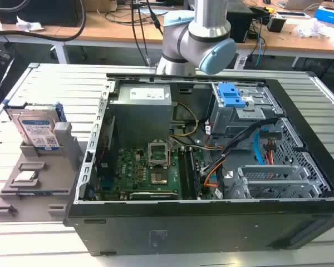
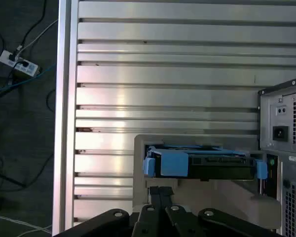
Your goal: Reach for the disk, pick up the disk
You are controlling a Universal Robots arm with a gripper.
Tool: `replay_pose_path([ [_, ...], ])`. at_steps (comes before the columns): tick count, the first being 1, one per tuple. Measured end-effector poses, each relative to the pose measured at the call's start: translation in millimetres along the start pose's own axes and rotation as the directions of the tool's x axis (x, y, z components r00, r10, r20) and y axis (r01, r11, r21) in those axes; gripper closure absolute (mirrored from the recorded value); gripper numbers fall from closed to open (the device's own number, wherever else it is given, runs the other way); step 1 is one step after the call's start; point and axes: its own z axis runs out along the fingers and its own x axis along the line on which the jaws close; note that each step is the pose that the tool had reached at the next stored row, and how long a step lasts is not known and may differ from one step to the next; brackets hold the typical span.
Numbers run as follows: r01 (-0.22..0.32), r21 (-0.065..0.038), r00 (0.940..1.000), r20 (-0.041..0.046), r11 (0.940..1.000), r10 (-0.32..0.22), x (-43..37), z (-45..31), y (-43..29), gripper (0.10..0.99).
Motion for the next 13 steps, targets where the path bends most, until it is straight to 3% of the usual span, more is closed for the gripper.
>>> replay_pose_path([
  [2,0.046,0.000,0.9989,-0.0018,0.9989,-0.046,0.0,0.0,0.0,0.980],
  [5,0.136,0.000,0.9907,-0.0052,0.9907,-0.136,0.0,0.0,0.0,0.980],
  [8,0.185,-0.001,0.9827,-0.0071,0.9828,-0.185,0.0,0.0,0.0,0.980],
  [12,0.270,-0.001,0.9628,-0.0103,0.9629,-0.270,0.0,0.0,0.0,0.980],
  [13,0.304,-0.002,0.9525,-0.0117,0.9525,-0.304,0.0,0.0,0.0,0.980],
])
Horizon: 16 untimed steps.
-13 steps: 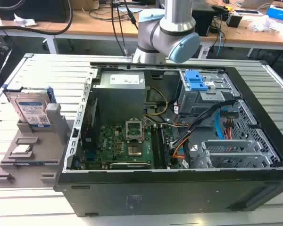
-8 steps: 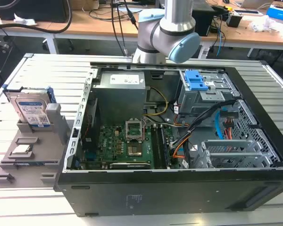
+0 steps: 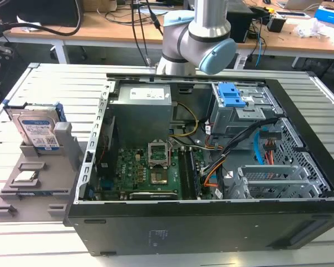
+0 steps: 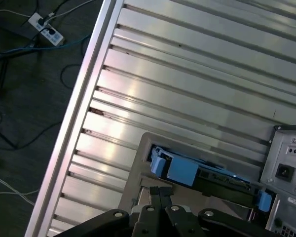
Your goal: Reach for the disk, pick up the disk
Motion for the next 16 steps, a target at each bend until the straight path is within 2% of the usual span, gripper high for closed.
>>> replay_pose_path([
  [4,0.053,0.000,0.9986,-0.0020,0.9986,-0.053,0.0,0.0,0.0,0.980],
  [9,0.117,0.000,0.9931,-0.0044,0.9931,-0.117,0.0,0.0,0.0,0.980],
  [11,0.162,0.000,0.9868,-0.0062,0.9868,-0.162,0.0,0.0,0.0,0.980],
  [14,0.197,-0.001,0.9804,-0.0075,0.9805,-0.197,0.0,0.0,0.0,0.980],
  [16,0.233,-0.001,0.9725,-0.0089,0.9726,-0.233,0.0,0.0,0.0,0.980],
])
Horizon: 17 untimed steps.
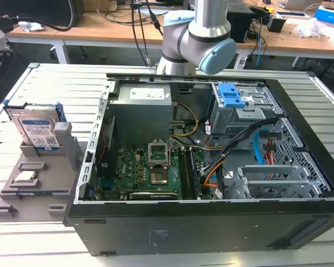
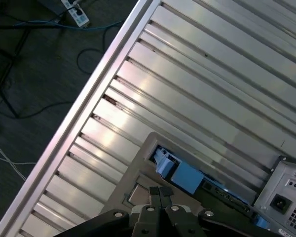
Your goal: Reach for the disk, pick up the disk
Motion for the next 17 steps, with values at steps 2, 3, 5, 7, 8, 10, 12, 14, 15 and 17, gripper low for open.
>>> replay_pose_path([
  [2,0.031,0.000,0.9995,-0.0012,0.9995,-0.031,0.0,0.0,0.0,0.980],
  [3,0.043,0.000,0.9991,-0.0017,0.9991,-0.043,0.0,0.0,0.0,0.980],
  [5,0.073,0.000,0.9973,-0.0028,0.9973,-0.073,0.0,0.0,0.0,0.980],
  [7,0.094,0.000,0.9955,-0.0036,0.9956,-0.094,0.0,0.0,0.0,0.980],
  [8,0.108,0.000,0.9941,-0.0041,0.9941,-0.108,0.0,0.0,0.0,0.980],
  [10,0.150,0.000,0.9887,-0.0058,0.9887,-0.150,0.0,0.0,0.0,0.980],
  [12,0.173,-0.001,0.9850,-0.0066,0.9850,-0.173,0.0,0.0,0.0,0.980],
  [14,0.191,-0.001,0.9816,-0.0073,0.9816,-0.191,0.0,0.0,0.0,0.980],
  [15,0.205,-0.001,0.9788,-0.0078,0.9788,-0.205,0.0,0.0,0.0,0.980],
  [17,0.228,-0.001,0.9737,-0.0087,0.9738,-0.228,0.0,0.0,0.0,0.980],
])
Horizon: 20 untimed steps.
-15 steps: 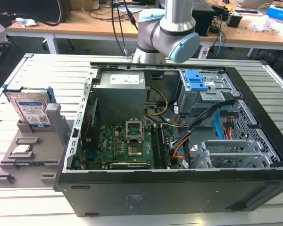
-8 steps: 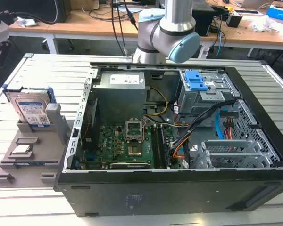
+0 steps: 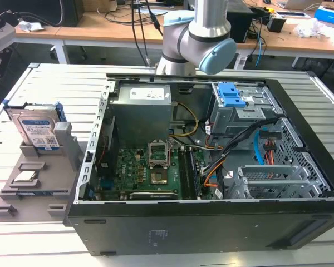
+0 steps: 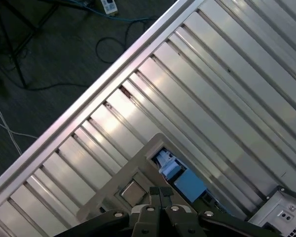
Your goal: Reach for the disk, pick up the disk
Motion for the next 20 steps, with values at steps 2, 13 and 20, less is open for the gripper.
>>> replay_pose_path([
  [2,0.030,0.000,0.9996,-0.0012,0.9996,-0.030,0.0,0.0,0.0,0.980],
  [13,0.184,-0.001,0.9828,-0.0071,0.9829,-0.184,0.0,0.0,0.0,0.980],
  [20,0.292,-0.001,0.9564,-0.0112,0.9564,-0.292,0.0,0.0,0.0,0.980],
])
